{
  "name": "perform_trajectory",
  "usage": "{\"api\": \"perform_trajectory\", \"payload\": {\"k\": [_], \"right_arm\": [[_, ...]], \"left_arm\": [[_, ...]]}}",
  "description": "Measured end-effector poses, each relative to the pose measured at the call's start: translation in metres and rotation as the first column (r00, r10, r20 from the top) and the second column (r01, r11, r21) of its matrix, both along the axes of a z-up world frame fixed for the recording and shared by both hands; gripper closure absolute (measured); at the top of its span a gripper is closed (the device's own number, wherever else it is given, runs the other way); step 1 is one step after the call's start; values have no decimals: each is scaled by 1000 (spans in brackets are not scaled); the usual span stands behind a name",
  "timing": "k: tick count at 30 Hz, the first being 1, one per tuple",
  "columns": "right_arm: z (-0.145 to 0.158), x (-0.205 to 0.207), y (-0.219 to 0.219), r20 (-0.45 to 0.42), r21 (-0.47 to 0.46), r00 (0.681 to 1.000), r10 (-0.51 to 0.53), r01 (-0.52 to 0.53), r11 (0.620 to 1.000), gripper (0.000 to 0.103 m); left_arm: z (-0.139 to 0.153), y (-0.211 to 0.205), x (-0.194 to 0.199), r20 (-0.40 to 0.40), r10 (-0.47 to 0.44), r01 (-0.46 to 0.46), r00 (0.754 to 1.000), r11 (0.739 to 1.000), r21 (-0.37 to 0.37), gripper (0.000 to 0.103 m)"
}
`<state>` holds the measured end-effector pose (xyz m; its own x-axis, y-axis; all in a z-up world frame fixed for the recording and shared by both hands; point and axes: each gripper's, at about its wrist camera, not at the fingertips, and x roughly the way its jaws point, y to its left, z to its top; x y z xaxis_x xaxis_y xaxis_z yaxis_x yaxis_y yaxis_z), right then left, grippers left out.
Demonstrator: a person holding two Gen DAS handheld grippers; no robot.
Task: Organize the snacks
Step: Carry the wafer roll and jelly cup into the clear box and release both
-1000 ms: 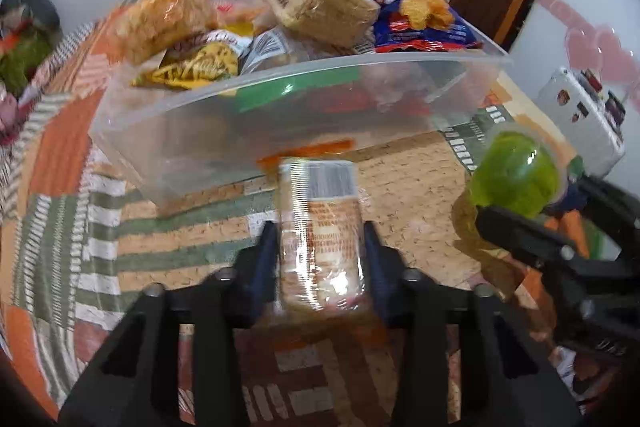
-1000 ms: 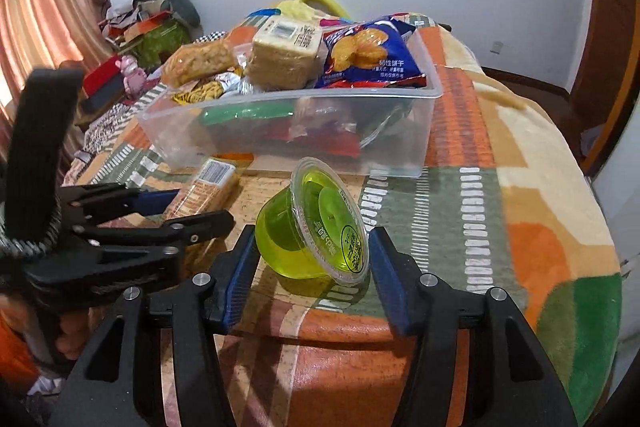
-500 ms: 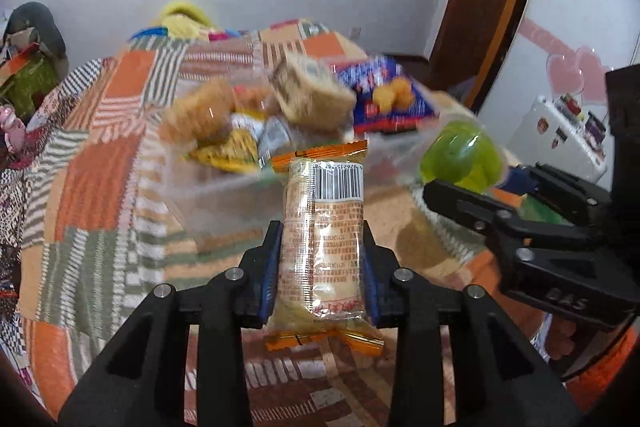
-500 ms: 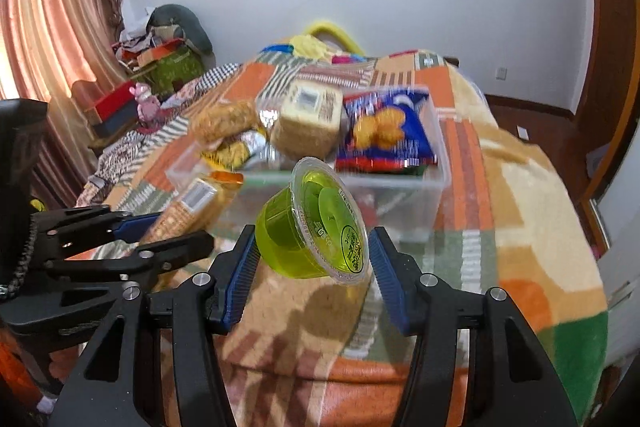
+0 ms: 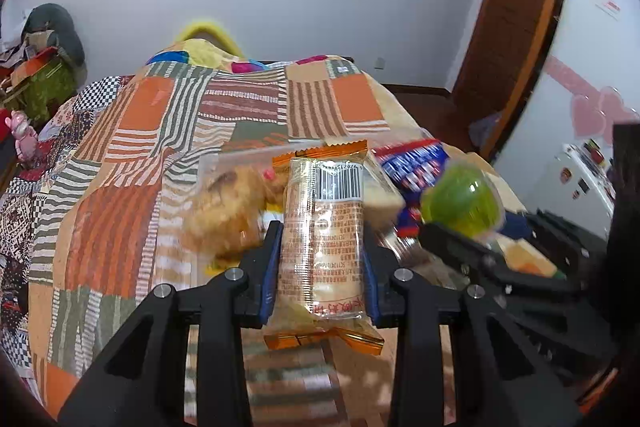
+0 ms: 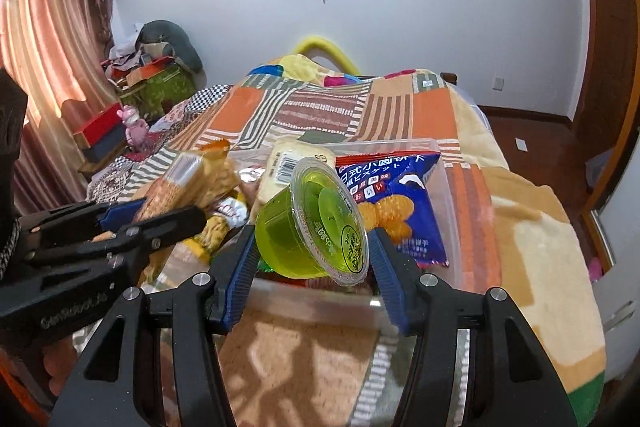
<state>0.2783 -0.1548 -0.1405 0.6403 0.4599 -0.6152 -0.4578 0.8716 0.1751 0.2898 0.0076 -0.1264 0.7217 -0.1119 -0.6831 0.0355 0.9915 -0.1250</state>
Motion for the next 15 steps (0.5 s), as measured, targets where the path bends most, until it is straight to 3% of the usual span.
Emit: {"api": "perform_trajectory", "payload": {"k": [8,15], "right_arm": [[-12,8,4,-45,-13,999,-7,7,1000,52],[1,1,-2,-31,-7,1000,-1,1,1000,52]], "left_arm": [[-21,5,24,-50,29,-28,998,1000,13,68],[-18,1,8,-25,8,-7,1000,1000,31,58]]}}
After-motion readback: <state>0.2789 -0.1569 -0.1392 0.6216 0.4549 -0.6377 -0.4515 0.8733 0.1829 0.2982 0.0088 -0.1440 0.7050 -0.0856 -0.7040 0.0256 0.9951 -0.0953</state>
